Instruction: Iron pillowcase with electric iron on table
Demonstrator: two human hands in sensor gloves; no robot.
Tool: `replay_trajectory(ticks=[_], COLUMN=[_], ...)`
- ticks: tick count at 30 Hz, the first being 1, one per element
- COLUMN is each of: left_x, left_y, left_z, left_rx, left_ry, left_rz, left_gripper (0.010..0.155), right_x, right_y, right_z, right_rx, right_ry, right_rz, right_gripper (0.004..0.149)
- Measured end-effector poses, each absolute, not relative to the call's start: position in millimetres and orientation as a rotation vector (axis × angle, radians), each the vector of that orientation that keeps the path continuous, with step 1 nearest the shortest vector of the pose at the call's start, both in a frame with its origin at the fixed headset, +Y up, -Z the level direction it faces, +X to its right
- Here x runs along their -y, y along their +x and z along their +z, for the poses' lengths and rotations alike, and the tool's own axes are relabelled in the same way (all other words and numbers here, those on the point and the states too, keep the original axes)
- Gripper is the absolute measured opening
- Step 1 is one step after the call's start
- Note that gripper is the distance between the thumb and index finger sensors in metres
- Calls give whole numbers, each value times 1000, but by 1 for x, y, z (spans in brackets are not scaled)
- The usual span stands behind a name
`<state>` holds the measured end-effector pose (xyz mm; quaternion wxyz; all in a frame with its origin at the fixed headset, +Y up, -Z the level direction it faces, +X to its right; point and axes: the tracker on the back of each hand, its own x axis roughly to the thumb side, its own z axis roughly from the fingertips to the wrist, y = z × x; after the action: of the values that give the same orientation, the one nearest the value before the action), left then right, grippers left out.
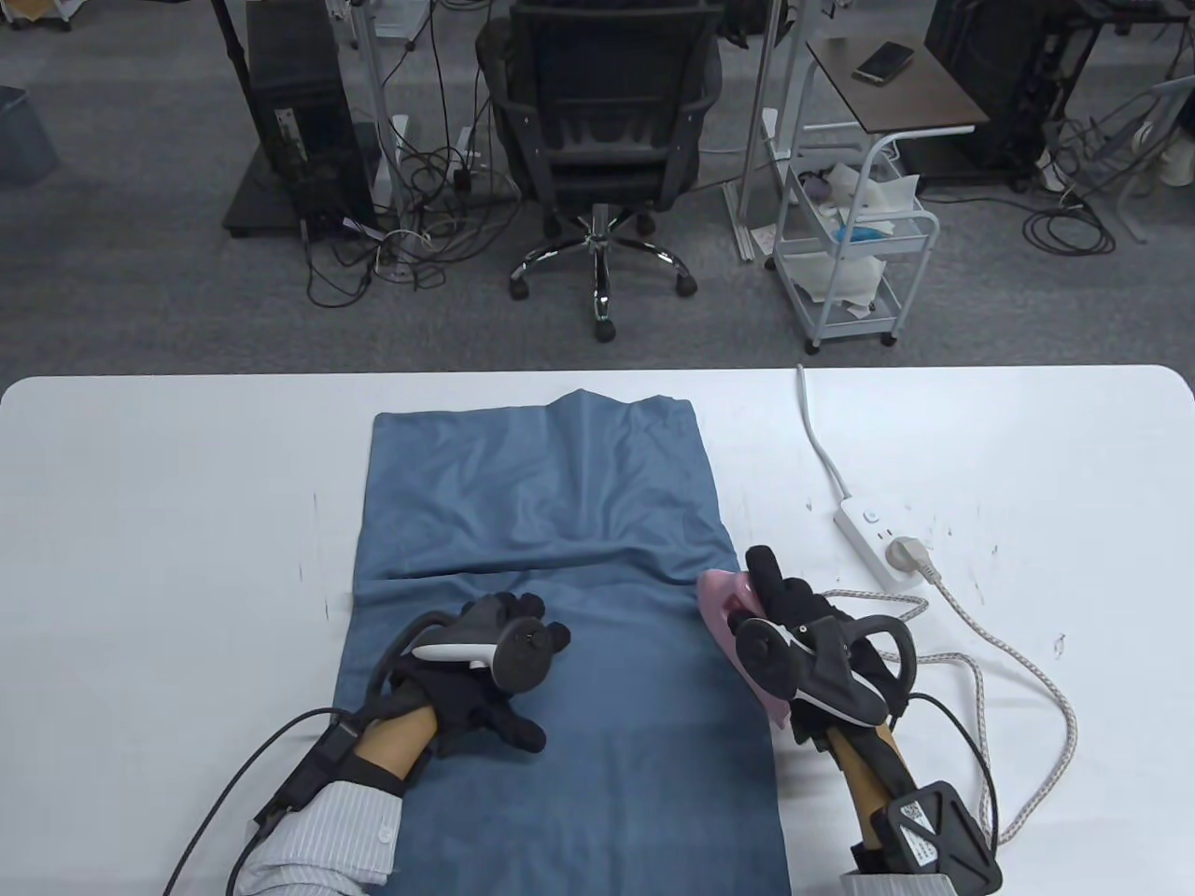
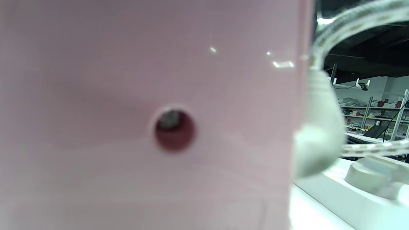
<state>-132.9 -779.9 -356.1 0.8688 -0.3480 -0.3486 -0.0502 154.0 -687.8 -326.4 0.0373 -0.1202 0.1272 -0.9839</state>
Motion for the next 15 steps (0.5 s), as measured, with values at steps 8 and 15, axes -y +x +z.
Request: replay_trajectory(ticks=[8, 15], left_x=[797, 798], left_y=[-105, -101], left_z=[-323, -279], left_rx=[822, 880], left_ry=[-852, -847], left_rz=[-262, -310], left_gripper=[114, 115], right_x=[679, 670], right_y=[154, 144], right_z=[-324, -316], right_rx=[-449, -501], right_ry=[-390, -469], right_rz=[-3024, -3029], right_gripper=[71, 71])
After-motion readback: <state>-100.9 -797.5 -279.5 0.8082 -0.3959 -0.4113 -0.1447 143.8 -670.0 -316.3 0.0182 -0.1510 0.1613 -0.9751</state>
